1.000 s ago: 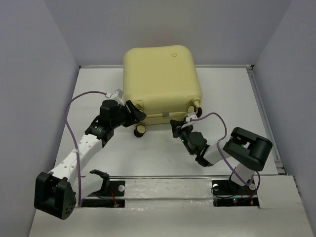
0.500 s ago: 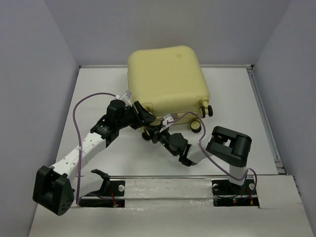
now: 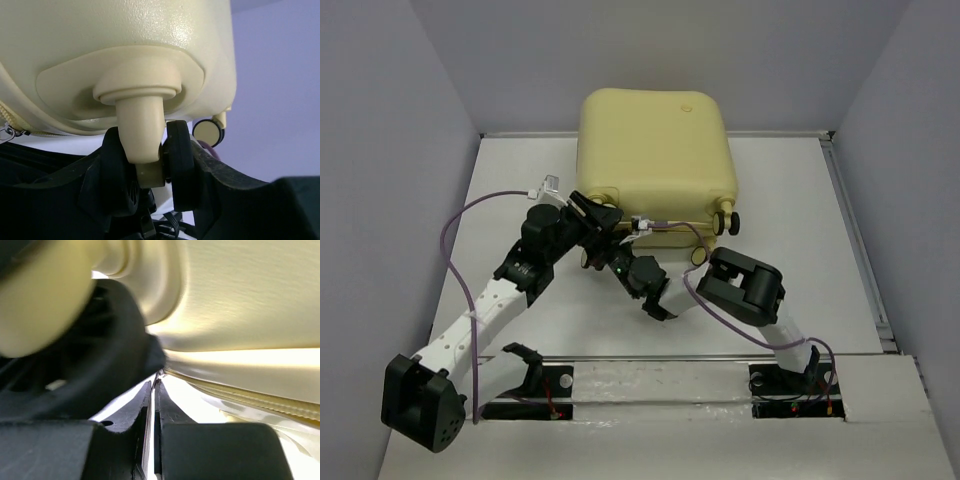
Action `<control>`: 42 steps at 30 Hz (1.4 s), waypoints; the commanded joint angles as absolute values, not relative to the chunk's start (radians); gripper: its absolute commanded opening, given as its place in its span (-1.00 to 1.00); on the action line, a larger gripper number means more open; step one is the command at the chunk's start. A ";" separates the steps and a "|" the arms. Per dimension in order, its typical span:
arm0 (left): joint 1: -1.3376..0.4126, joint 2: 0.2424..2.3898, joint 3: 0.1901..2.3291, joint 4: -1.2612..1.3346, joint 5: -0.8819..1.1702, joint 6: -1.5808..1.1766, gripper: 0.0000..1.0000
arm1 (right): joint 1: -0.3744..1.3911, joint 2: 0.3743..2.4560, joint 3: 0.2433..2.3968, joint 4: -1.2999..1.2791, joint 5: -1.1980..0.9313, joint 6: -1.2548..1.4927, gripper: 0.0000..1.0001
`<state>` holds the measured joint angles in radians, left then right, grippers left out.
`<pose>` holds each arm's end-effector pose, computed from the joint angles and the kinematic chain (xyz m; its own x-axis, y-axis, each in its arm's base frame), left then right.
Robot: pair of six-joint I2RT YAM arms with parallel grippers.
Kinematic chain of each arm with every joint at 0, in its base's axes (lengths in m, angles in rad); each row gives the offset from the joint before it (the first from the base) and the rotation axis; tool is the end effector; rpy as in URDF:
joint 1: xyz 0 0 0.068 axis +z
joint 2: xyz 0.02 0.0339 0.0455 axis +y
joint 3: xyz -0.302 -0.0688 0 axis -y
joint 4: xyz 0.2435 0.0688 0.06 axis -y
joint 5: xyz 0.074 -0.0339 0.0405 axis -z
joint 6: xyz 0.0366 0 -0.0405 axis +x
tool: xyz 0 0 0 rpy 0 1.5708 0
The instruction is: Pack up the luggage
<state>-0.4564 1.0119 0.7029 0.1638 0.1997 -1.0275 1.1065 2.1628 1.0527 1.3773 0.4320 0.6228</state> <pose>0.1932 -0.1029 0.3368 -0.5877 -0.6461 -0.4869 0.2032 0.4647 -0.8618 0.2170 0.3990 0.2010 -0.2721 0.6396 -0.7189 -0.5816 0.4859 0.6524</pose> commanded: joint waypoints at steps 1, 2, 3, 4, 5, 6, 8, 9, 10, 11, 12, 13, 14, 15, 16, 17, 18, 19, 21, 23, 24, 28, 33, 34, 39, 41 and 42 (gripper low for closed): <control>-0.578 0.838 0.695 0.675 0.408 -1.121 -0.88 | 1.203 2.136 1.071 1.710 0.277 0.776 -0.81; -0.578 0.825 0.678 0.676 0.397 -1.118 -0.88 | 1.212 2.106 0.970 1.715 0.284 0.763 -0.69; -0.578 0.807 0.654 0.673 0.379 -1.114 -0.88 | 1.212 2.074 0.913 1.715 0.310 0.711 -0.50; -0.578 0.801 0.643 0.666 0.371 -1.108 -0.88 | 1.212 2.042 0.855 1.717 0.316 0.686 -0.23; -0.578 0.796 0.631 0.654 0.364 -1.104 -0.88 | 1.212 1.981 0.797 1.715 0.316 0.666 0.24; -0.578 0.796 0.620 0.653 0.362 -1.104 -0.88 | 1.212 1.948 0.738 1.710 0.325 0.654 0.40; -0.578 0.804 0.588 0.653 0.361 -1.106 -0.88 | 1.212 1.881 0.588 1.680 0.347 0.623 0.64; -0.578 0.808 0.578 0.653 0.356 -1.106 -0.88 | 1.212 1.805 0.551 1.602 0.351 0.617 0.73; -0.577 0.808 0.566 0.653 0.353 -1.103 -0.85 | 1.212 1.804 0.520 1.556 0.354 0.609 0.75; -0.574 0.808 0.546 0.655 0.350 -1.104 -0.77 | 1.212 1.728 0.473 1.448 0.338 0.592 0.78; -0.572 0.810 0.528 0.657 0.347 -1.103 -0.66 | 1.212 1.653 0.441 1.386 0.327 0.586 0.80; -0.571 0.808 0.522 0.657 0.345 -1.092 -0.59 | 1.212 1.613 0.427 1.331 0.328 0.589 0.81; -0.569 0.807 0.512 0.657 0.342 -1.091 -0.52 | 1.212 1.576 0.411 1.271 0.328 0.588 0.81; -0.566 0.805 0.499 0.658 0.336 -1.089 -0.31 | 1.212 1.534 0.402 1.153 0.333 0.586 0.83; -0.565 0.807 0.496 0.657 0.337 -1.082 -0.20 | 1.212 1.455 0.393 1.090 0.339 0.584 0.84; -0.565 0.808 0.494 0.655 0.339 -1.060 -0.10 | 1.212 1.415 0.393 1.016 0.351 0.581 0.89; -0.563 0.811 0.494 0.653 0.345 -1.046 0.01 | 1.212 1.376 0.400 0.947 0.366 0.574 0.91; -0.561 0.819 0.494 0.653 0.351 -1.033 0.10 | 1.212 1.341 0.414 0.811 0.382 0.565 0.94; -0.557 0.833 0.505 0.629 0.367 -0.984 0.35 | 1.212 1.267 0.469 0.680 0.425 0.508 0.99; -0.555 0.836 0.515 0.597 0.367 -0.956 0.57 | 1.212 1.249 0.511 0.644 0.437 0.444 1.00; -0.554 0.836 0.511 0.595 0.367 -0.947 0.65 | 1.201 1.255 0.559 0.629 0.433 0.407 1.00; -0.545 0.836 0.509 0.595 0.373 -0.943 0.94 | 1.175 1.314 0.675 0.629 0.449 0.344 1.00; -0.534 0.838 0.506 0.594 0.387 -0.940 0.98 | 1.120 1.396 0.773 0.699 0.402 0.330 0.99; -0.532 0.838 0.503 0.594 0.388 -0.942 0.98 | 1.120 1.413 0.790 0.710 0.405 0.322 0.98; -0.520 0.818 0.485 0.595 0.388 -0.956 0.98 | 1.091 1.519 0.828 0.848 0.445 0.363 0.80; -0.519 0.811 0.479 0.601 0.384 -0.959 0.98 | 1.082 1.545 0.836 0.888 0.454 0.374 0.73; -0.518 0.810 0.476 0.603 0.387 -0.959 0.98 | 1.081 1.566 0.842 0.943 0.463 0.376 0.65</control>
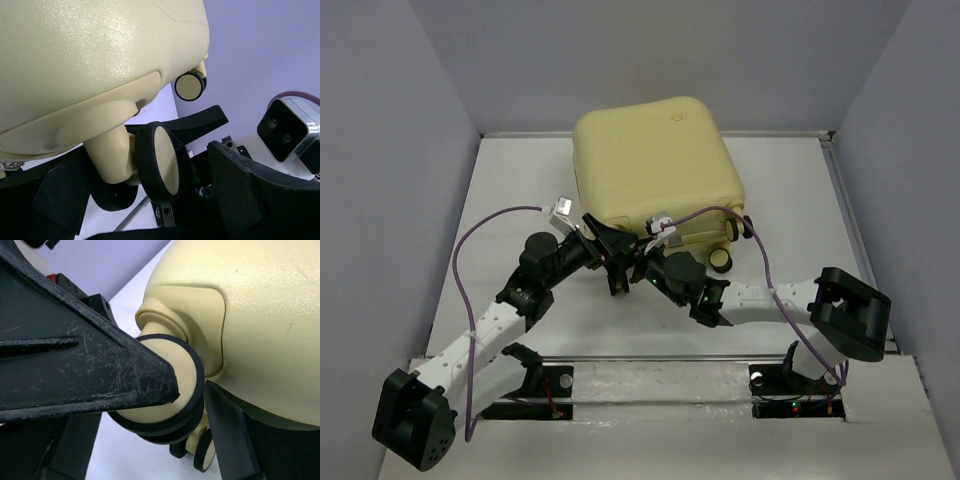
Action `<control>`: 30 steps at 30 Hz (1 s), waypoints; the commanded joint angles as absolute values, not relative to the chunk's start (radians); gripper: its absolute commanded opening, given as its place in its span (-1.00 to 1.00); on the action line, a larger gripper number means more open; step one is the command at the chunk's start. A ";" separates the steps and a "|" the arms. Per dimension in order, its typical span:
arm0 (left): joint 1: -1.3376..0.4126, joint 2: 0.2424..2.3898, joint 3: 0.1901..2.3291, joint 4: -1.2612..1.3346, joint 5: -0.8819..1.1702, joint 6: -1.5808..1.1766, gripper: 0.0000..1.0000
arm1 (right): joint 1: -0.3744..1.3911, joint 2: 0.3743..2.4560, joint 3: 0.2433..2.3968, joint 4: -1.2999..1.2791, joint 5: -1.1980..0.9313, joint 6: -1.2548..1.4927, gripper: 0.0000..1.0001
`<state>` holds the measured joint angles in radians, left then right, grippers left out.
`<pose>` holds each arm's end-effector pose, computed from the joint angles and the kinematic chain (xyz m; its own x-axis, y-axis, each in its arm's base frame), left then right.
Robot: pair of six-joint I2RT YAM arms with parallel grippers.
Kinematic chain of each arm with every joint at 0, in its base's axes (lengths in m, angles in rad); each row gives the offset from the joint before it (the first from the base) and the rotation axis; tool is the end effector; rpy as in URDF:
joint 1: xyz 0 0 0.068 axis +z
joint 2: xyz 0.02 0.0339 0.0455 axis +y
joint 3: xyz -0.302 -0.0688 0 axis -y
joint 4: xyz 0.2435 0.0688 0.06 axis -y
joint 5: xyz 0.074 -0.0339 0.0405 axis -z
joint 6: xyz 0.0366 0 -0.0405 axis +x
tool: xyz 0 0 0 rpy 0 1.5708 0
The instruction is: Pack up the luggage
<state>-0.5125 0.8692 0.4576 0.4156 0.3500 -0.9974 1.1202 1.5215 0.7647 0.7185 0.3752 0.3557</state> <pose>0.1513 -0.0995 0.3022 -0.6361 -0.5476 -0.5436 0.4149 0.3513 -0.8393 0.1564 0.2924 0.2874 -0.2518 0.2236 -0.9416 -0.6298 0.7009 0.3348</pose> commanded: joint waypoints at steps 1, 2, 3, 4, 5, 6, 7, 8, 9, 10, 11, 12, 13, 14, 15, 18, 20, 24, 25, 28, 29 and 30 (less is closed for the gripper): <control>-0.518 0.808 0.472 0.601 0.388 -0.957 0.98 | 1.081 1.578 0.841 0.977 0.481 0.377 0.60; -0.517 0.805 0.469 0.601 0.390 -0.957 0.98 | 1.081 1.591 0.842 1.006 0.492 0.376 0.56; -0.515 0.805 0.466 0.601 0.390 -0.957 0.98 | 1.081 1.607 0.850 1.040 0.500 0.376 0.46; -0.514 0.802 0.462 0.601 0.391 -0.957 0.98 | 1.081 1.617 0.856 1.051 0.505 0.376 0.43; -0.512 0.801 0.456 0.598 0.391 -0.957 0.98 | 1.081 1.624 0.865 1.058 0.517 0.361 0.42; -0.509 0.799 0.454 0.597 0.393 -0.956 0.98 | 1.081 1.634 0.874 1.063 0.523 0.351 0.43; -0.506 0.799 0.450 0.595 0.402 -0.956 0.98 | 1.081 1.646 0.888 1.069 0.540 0.330 0.45; -0.503 0.801 0.448 0.594 0.403 -0.956 0.98 | 1.081 1.647 0.890 1.075 0.551 0.322 0.48; -0.502 0.801 0.448 0.588 0.408 -0.956 0.98 | 1.081 1.649 0.891 1.083 0.557 0.313 0.48; -0.500 0.801 0.448 0.583 0.411 -0.951 0.98 | 1.081 1.651 0.891 1.095 0.561 0.290 0.40; -0.496 0.798 0.448 0.577 0.411 -0.945 0.98 | 1.081 1.649 0.888 1.101 0.566 0.285 0.22; -0.488 0.793 0.451 0.551 0.408 -0.936 0.98 | 1.081 1.648 0.882 1.114 0.571 0.284 -0.34; -0.485 0.779 0.460 0.531 0.400 -0.924 0.98 | 1.081 1.643 0.877 1.114 0.571 0.281 -0.52; -0.477 0.769 0.468 0.462 0.365 -0.882 0.98 | 1.081 1.635 0.874 1.108 0.571 0.273 -0.71; -0.476 0.758 0.480 0.410 0.333 -0.856 0.98 | 1.081 1.629 0.871 1.098 0.568 0.272 -0.79; -0.476 0.665 0.511 0.223 0.139 -0.763 0.95 | 1.081 1.599 0.856 1.059 0.540 0.267 -0.86; -0.476 0.611 0.470 0.169 0.022 -0.752 0.88 | 1.081 1.574 0.850 1.037 0.523 0.267 -0.86; -0.476 0.519 0.362 0.150 -0.064 -0.726 0.53 | 1.081 1.540 0.847 0.974 0.483 0.256 -0.86; -0.476 0.523 0.339 0.156 -0.064 -0.727 0.49 | 1.081 1.534 0.847 0.963 0.474 0.255 -0.86; -0.500 0.555 0.250 0.205 -0.081 -0.730 0.02 | 1.081 1.513 0.877 0.893 0.427 0.250 -0.86; -0.524 0.563 0.238 0.222 -0.095 -0.730 -0.03 | 1.081 1.509 0.882 0.876 0.417 0.250 -0.86; -0.538 0.581 0.230 0.250 -0.110 -0.730 -0.06 | 1.081 1.503 0.888 0.844 0.408 0.252 -0.86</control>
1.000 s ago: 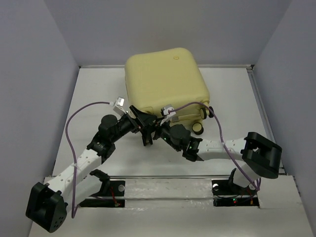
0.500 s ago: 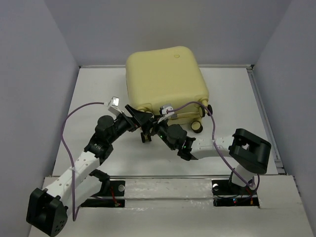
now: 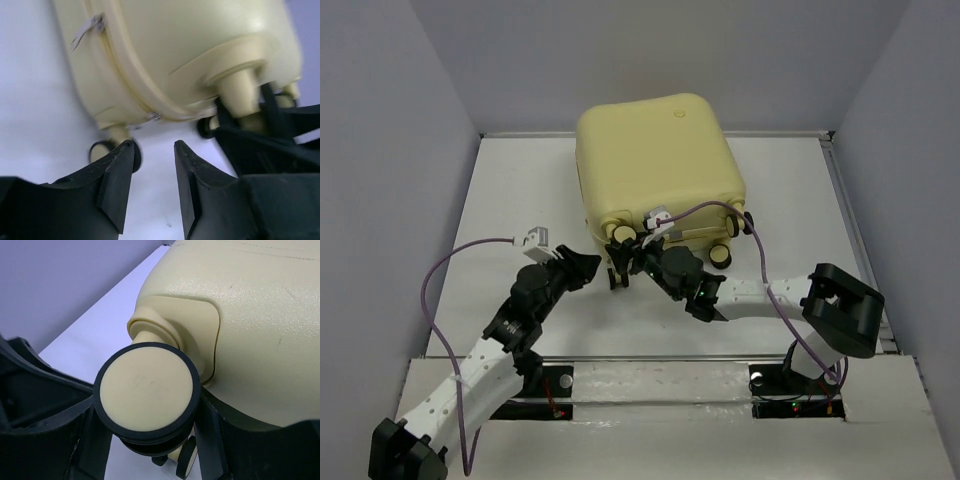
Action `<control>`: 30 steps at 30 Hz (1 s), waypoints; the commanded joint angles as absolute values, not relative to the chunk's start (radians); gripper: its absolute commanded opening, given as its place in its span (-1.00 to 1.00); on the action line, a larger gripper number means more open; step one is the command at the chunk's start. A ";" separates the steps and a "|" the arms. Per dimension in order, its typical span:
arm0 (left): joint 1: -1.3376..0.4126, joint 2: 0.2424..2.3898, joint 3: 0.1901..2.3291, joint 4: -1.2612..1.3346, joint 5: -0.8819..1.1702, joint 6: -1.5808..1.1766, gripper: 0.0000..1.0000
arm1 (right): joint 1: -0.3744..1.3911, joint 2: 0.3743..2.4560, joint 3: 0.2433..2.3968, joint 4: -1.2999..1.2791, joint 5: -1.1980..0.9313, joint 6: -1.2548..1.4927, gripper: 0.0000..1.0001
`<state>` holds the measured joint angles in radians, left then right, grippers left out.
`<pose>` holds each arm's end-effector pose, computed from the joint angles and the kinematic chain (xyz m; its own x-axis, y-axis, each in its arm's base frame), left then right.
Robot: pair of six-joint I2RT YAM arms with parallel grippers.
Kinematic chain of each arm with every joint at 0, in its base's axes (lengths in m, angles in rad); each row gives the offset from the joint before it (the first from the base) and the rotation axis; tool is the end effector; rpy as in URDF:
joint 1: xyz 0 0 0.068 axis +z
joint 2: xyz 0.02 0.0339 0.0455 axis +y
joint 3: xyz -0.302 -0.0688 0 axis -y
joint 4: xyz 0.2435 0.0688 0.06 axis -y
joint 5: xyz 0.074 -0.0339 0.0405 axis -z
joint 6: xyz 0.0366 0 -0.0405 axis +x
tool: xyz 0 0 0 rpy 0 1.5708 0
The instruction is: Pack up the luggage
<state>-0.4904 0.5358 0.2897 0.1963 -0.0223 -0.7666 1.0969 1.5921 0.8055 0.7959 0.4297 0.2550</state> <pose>0.1076 -0.0565 0.2610 -0.3446 -0.6022 -0.7202 0.2945 0.6590 -0.6920 0.1724 0.3028 0.2864 -0.1520 0.2062 -0.9666 -0.5999 0.7581 0.2560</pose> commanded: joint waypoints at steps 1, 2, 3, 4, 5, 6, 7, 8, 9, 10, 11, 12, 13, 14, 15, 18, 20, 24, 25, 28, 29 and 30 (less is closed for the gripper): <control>-0.551 0.590 0.227 0.265 -0.124 -0.726 -0.07 | 1.081 1.497 0.894 0.829 0.397 0.253 -0.86; -0.575 0.603 0.224 0.303 -0.147 -0.707 -0.07 | 1.081 1.496 0.908 0.815 0.381 0.256 -0.86; -0.586 0.613 0.225 0.325 -0.155 -0.698 -0.07 | 1.081 1.496 0.913 0.804 0.374 0.256 -0.86; -0.597 0.639 0.238 0.345 -0.164 -0.687 -0.07 | 1.081 1.499 0.917 0.790 0.367 0.262 -0.86; -0.616 0.658 0.244 0.385 -0.166 -0.660 -0.07 | 1.081 1.503 0.925 0.784 0.354 0.267 -0.86; -0.624 0.698 0.251 0.400 -0.170 -0.649 -0.06 | 1.081 1.506 0.928 0.776 0.348 0.271 -0.86; -0.630 0.721 0.271 0.413 -0.173 -0.640 -0.05 | 1.081 1.509 0.930 0.776 0.341 0.279 -0.86; -0.635 0.744 0.281 0.441 -0.172 -0.629 -0.05 | 1.081 1.511 0.930 0.776 0.334 0.281 -0.86; -0.643 0.794 0.300 0.449 -0.176 -0.611 -0.05 | 1.081 1.512 0.933 0.775 0.330 0.284 -0.86; -0.646 0.817 0.308 0.462 -0.192 -0.606 -0.05 | 1.081 1.514 0.933 0.776 0.319 0.287 -0.86; -0.646 0.840 0.313 0.472 -0.193 -0.598 -0.05 | 1.081 1.516 0.936 0.775 0.315 0.290 -0.86; -0.647 0.859 0.319 0.485 -0.195 -0.591 -0.05 | 1.081 1.516 0.937 0.773 0.310 0.290 -0.86; -0.649 0.892 0.325 0.491 -0.201 -0.578 -0.05 | 1.081 1.516 0.937 0.769 0.305 0.293 -0.86; -0.649 0.906 0.337 0.495 -0.213 -0.575 -0.05 | 1.081 1.514 0.936 0.769 0.302 0.295 -0.86; -0.649 0.917 0.342 0.505 -0.236 -0.568 -0.05 | 1.081 1.513 0.934 0.769 0.290 0.299 -0.86; -0.649 0.951 0.362 0.525 -0.267 -0.549 -0.05 | 1.081 1.508 0.930 0.769 0.272 0.304 -0.86; -0.650 0.974 0.376 0.546 -0.271 -0.542 -0.05 | 1.081 1.506 0.922 0.770 0.259 0.313 -0.86; -0.658 1.006 0.394 0.574 -0.290 -0.534 -0.05 | 1.081 1.512 0.916 0.779 0.216 0.328 -0.86; -0.661 1.017 0.397 0.580 -0.291 -0.531 -0.06 | 1.081 1.516 0.914 0.785 0.207 0.333 -0.86; -0.687 1.038 0.413 0.595 -0.307 -0.525 -0.12 | 1.081 1.525 0.910 0.791 0.189 0.345 -0.86; -0.695 1.040 0.416 0.597 -0.316 -0.522 -0.18 | 1.081 1.526 0.905 0.795 0.180 0.351 -0.86; -0.699 1.043 0.417 0.598 -0.327 -0.522 -0.24 | 1.081 1.526 0.902 0.798 0.175 0.353 -0.86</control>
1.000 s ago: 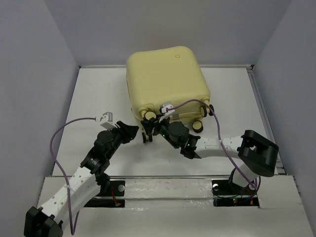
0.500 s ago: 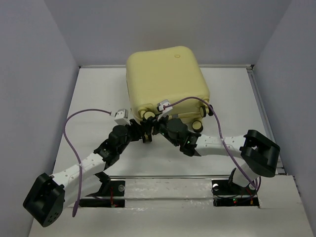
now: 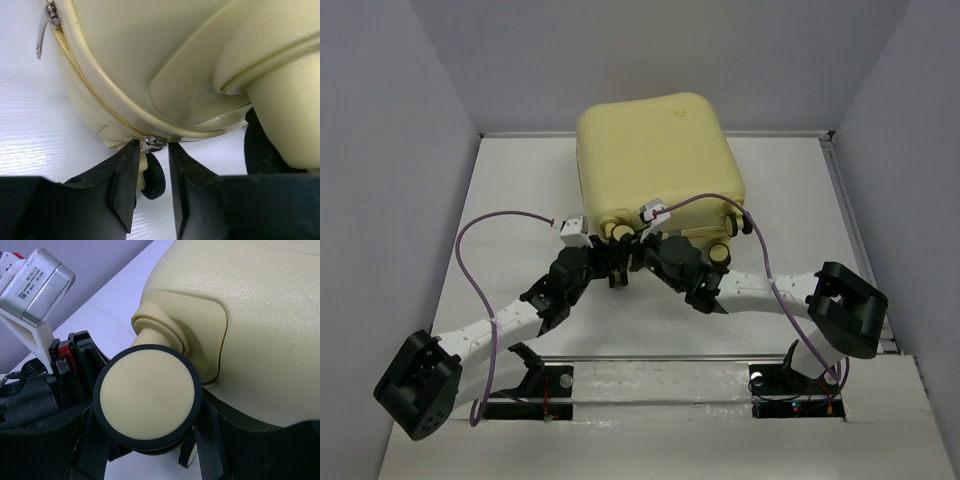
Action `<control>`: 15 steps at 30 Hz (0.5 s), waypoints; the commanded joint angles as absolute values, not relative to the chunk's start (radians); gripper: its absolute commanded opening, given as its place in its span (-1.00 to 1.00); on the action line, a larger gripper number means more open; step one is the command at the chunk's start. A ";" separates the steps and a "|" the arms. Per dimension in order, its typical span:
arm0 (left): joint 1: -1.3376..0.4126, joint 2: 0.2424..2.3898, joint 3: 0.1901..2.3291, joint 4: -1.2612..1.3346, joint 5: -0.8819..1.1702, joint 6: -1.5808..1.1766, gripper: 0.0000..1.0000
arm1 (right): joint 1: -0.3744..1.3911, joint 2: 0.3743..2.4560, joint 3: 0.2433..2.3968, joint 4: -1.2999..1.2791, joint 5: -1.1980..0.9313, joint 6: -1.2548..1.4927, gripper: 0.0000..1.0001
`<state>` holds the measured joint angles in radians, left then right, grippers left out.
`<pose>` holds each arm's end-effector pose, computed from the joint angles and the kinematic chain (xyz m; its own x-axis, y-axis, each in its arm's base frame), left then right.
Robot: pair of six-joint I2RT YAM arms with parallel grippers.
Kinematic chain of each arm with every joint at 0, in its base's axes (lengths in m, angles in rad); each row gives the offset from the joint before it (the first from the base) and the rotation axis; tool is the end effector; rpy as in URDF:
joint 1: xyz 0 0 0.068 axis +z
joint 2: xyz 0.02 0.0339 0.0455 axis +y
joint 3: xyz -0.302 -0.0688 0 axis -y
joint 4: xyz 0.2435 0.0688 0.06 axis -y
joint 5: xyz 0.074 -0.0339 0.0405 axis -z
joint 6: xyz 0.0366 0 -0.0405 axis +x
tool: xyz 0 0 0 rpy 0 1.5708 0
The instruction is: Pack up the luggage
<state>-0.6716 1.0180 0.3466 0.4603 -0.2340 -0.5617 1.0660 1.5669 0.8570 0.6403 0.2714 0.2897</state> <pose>0.1592 -0.1157 0.2431 -0.3667 -0.3704 -0.8534 0.2747 0.8333 -0.4797 0.1786 0.3030 0.2947 -0.2362 0.1416 -0.9613 -0.6745 0.6882 0.2671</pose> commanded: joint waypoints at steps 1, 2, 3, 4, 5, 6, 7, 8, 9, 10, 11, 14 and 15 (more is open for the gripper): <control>-0.704 1.046 0.417 0.600 -0.339 -0.525 -0.31 | 1.081 1.525 0.899 0.805 0.169 0.356 -0.86; -0.706 1.048 0.420 0.600 -0.357 -0.526 -0.49 | 1.081 1.522 0.896 0.807 0.160 0.359 -0.86; -0.704 1.049 0.422 0.598 -0.370 -0.526 -0.60 | 1.081 1.516 0.891 0.814 0.158 0.360 -0.86; -0.704 1.052 0.431 0.594 -0.396 -0.523 -0.77 | 1.081 1.511 0.879 0.819 0.156 0.365 -0.86; -0.706 1.051 0.437 0.572 -0.411 -0.522 -0.86 | 1.081 1.505 0.870 0.824 0.161 0.367 -0.86; -0.706 1.051 0.442 0.555 -0.428 -0.523 -0.88 | 1.081 1.497 0.862 0.827 0.166 0.367 -0.86; -0.704 1.043 0.448 0.543 -0.442 -0.523 -0.88 | 1.081 1.483 0.855 0.825 0.172 0.364 -0.86; -0.706 1.039 0.452 0.517 -0.463 -0.520 -0.88 | 1.081 1.474 0.839 0.825 0.184 0.364 -0.86; -0.706 1.032 0.456 0.502 -0.477 -0.520 -0.88 | 1.081 1.468 0.833 0.822 0.189 0.361 -0.86; -0.704 1.019 0.456 0.485 -0.489 -0.522 -0.88 | 1.081 1.454 0.827 0.821 0.196 0.357 -0.86; -0.706 1.012 0.451 0.457 -0.512 -0.523 -0.88 | 1.081 1.447 0.812 0.819 0.210 0.354 -0.86; -0.704 0.983 0.428 0.401 -0.547 -0.523 -0.88 | 1.081 1.411 0.779 0.808 0.233 0.341 -0.86; -0.704 0.976 0.420 0.387 -0.555 -0.529 -0.88 | 1.081 1.402 0.772 0.804 0.239 0.339 -0.86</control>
